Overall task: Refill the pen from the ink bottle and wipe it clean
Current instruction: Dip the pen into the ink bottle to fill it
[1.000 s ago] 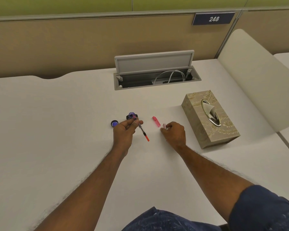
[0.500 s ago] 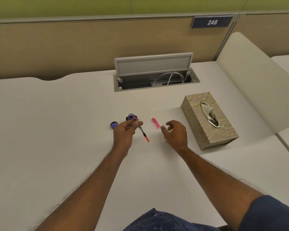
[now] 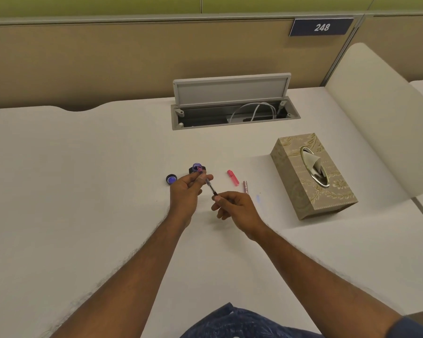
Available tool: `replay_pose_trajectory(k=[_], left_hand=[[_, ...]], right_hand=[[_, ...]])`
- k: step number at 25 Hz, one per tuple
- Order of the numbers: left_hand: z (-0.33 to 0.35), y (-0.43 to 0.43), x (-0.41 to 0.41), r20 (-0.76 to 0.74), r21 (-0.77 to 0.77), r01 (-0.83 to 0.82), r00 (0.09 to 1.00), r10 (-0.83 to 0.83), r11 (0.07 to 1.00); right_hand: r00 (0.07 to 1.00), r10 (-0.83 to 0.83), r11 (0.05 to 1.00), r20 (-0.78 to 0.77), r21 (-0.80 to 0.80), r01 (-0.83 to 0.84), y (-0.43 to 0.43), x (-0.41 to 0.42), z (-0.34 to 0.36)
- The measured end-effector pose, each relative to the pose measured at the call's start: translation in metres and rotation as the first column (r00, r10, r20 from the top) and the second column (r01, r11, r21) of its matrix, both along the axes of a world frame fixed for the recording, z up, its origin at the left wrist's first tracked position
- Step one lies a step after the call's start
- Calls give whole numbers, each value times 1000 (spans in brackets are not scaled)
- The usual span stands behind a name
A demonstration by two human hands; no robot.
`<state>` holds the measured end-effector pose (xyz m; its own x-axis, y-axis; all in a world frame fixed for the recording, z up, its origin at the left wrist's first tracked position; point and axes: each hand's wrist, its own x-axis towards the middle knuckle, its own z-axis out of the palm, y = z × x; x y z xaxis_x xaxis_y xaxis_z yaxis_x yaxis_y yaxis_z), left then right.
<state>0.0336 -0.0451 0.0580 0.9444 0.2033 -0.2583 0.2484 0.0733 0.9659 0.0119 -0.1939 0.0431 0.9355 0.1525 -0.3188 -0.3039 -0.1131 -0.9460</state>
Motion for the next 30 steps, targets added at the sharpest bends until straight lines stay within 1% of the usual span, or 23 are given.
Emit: replay_pose_trajectory(k=[4,6,9,11,13,15,16,17,18,19,20,21,22,23,24,25,27,28,30], left_hand=[[-3,2,2,-30,-58,1,1000,-3,998],[-5,3,4,-42,-74,4,999,-7,997],[-7,9,10,-33,-65,23,999,-26,998],[-10,19,17,-16,25,5,1000,-5,1000],[-14,34,25,33,120,-118,993,115,986],[-10,48,34,136,181,-241,966,219,953],[-5,53,40,205,233,-270,953,224,934],[1,56,47,279,300,-270,942,187,915],[7,60,56,346,380,-242,932,105,893],[14,62,66,391,482,-181,920,-26,858],[20,64,75,387,600,-90,902,-190,795],[24,65,84,325,716,18,876,-356,698],[27,65,93,222,809,119,845,-486,576],[28,64,101,117,867,197,813,-570,458],[28,63,107,35,895,250,786,-618,370],[28,61,111,-22,904,291,762,-647,312],[25,56,116,-97,899,360,718,-690,249],[23,54,117,-119,890,388,703,-701,238],[21,50,117,-132,872,420,698,-703,253]], right_hand=[[992,-112,987,-56,111,118,5,2,0],[987,-145,980,-74,130,154,6,6,1],[988,-150,980,-45,126,155,2,15,5],[989,-143,983,-18,113,145,-1,24,8],[991,-133,988,13,83,132,-5,35,13],[993,-108,994,49,8,108,-7,47,18],[994,-90,994,68,-49,93,-9,53,20],[994,-64,990,89,-117,74,-11,59,23],[993,-28,979,111,-196,49,-13,66,26],[991,19,959,136,-282,20,-15,73,30],[984,76,927,163,-374,-9,-17,81,35],[971,141,883,192,-468,-35,-19,88,41],[953,211,830,218,-554,-57,-20,94,47],[931,281,775,235,-628,-75,-19,100,53],[908,345,721,240,-687,-92,-18,106,59],[885,401,670,237,-734,-107,-16,111,65],[842,498,567,207,-813,-135,-13,120,75],[821,540,517,184,-842,-152,-10,124,79],[785,604,437,137,-881,-183,-5,132,88]])
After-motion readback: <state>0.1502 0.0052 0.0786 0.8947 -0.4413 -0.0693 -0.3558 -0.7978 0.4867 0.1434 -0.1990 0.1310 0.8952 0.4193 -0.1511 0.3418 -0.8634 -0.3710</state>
